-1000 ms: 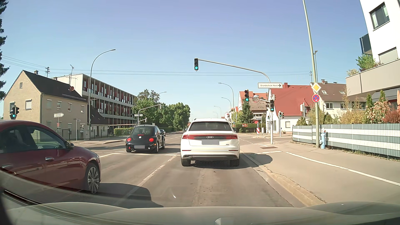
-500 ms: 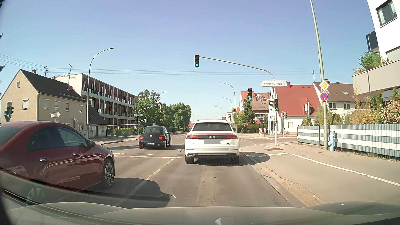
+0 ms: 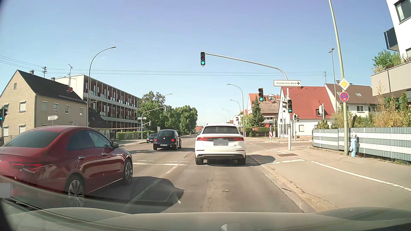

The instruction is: Follow the waypoints while adhering to traffic rules and regulations

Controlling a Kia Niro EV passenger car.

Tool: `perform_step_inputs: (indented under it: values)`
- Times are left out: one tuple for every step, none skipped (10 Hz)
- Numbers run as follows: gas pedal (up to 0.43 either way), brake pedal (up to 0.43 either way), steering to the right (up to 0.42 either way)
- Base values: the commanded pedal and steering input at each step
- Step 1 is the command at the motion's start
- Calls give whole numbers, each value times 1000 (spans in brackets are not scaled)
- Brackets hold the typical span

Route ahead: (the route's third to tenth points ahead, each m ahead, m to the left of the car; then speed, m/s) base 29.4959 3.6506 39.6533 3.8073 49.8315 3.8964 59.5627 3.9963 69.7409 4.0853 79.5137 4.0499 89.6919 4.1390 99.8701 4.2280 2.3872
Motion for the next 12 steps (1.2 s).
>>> perform_step_inputs:
  values:
    - [189,0,-24]
    - [197,0,-24]
    - [209,0,-23]
    - [209,0,-21]
    - [209,0,-16]
    - [209,0,-11]
    - [209,0,-9]
    - [209,0,-8]
    - [209,0,-4]
    - [220,0,-1]
    - [228,0,1]
    - [240,0,1]
